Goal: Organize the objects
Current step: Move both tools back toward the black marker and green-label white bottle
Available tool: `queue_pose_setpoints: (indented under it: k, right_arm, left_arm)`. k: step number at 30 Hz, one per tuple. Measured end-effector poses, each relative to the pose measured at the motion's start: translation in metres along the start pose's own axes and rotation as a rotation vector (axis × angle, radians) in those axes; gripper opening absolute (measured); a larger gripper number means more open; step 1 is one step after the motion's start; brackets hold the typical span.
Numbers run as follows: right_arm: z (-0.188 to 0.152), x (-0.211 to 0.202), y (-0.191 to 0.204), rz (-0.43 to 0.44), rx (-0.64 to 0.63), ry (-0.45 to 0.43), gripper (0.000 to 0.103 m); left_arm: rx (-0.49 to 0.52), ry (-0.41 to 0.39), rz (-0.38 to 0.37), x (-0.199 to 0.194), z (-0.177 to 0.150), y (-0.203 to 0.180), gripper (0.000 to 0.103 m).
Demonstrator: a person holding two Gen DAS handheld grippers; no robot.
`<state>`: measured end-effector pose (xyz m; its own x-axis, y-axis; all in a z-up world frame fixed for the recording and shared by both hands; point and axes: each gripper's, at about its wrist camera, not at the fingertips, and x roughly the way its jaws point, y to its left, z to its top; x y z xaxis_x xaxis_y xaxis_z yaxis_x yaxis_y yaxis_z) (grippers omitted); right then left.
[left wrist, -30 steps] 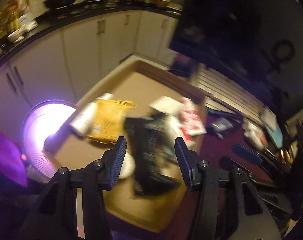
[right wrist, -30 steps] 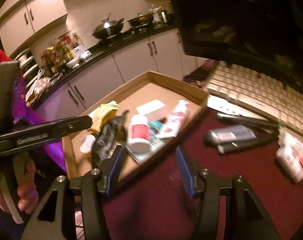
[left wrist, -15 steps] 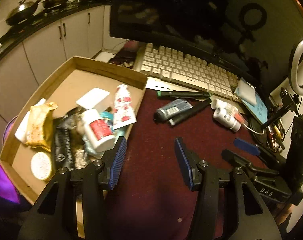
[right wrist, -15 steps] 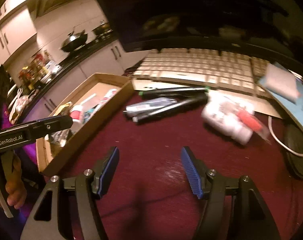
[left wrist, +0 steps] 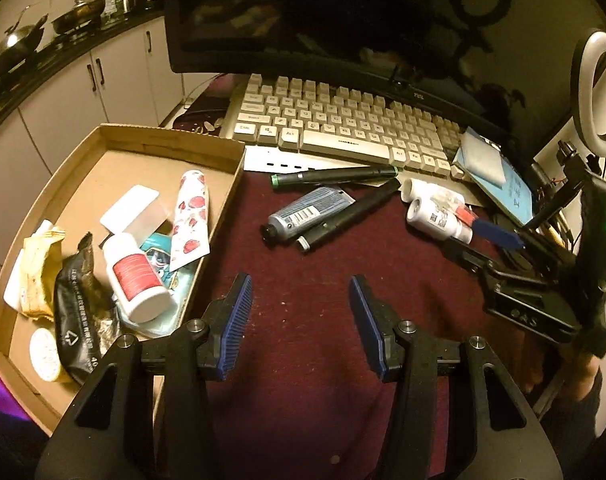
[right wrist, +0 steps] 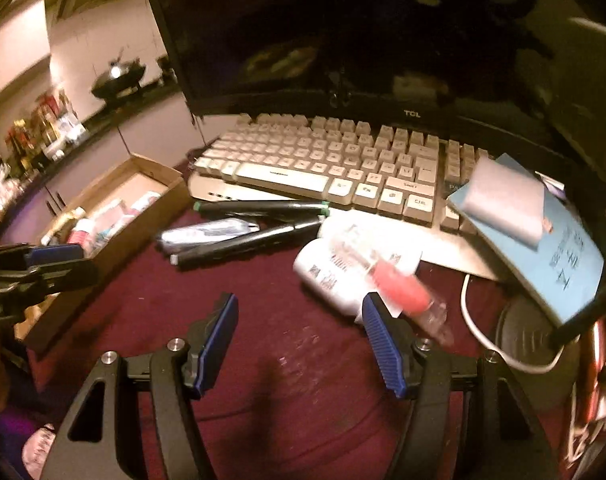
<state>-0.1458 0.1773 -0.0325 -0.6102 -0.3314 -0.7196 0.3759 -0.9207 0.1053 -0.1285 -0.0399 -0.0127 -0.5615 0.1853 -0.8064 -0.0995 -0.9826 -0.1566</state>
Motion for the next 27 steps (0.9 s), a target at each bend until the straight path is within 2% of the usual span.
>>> queue_pose_setpoints:
  k: [4, 7, 11, 12, 17, 21, 24, 27]
  right_arm:
    - [0.007, 0.015, -0.001, -0.026, -0.052, 0.020, 0.065]
    - [0.008, 0.023, -0.001, -0.010, -0.074, 0.041, 0.065]
    - [0.013, 0.033, 0.000, -0.057, -0.107, 0.051, 0.065]
    - [0.014, 0.035, 0.000, -0.059, -0.119, 0.057, 0.068]
    - [0.009, 0.038, 0.013, -0.058, -0.215, 0.083, 0.071]
    - [0.008, 0.030, 0.012, 0.004, -0.188, 0.084, 0.070]
    - [0.008, 0.039, 0.014, -0.048, -0.215, 0.086, 0.070]
    - [0.007, 0.043, 0.019, -0.062, -0.264, 0.093, 0.070]
  left_arm:
    - [-0.007, 0.015, -0.004, 0.007, 0.002, 0.003, 0.050]
    - [-0.004, 0.017, -0.004, 0.008, 0.002, 0.004, 0.050]
    - [-0.006, 0.023, -0.015, 0.013, 0.004, 0.005, 0.050]
    - [-0.001, 0.027, -0.016, 0.015, 0.004, 0.004, 0.050]
    - [0.020, 0.032, -0.018, 0.019, 0.006, 0.002, 0.050]
    - [0.034, 0.055, -0.018, 0.029, 0.008, -0.001, 0.050]
    - [0.042, 0.058, -0.017, 0.032, 0.009, -0.002, 0.050]
    - [0.036, 0.067, -0.022, 0.035, 0.010, -0.002, 0.050]
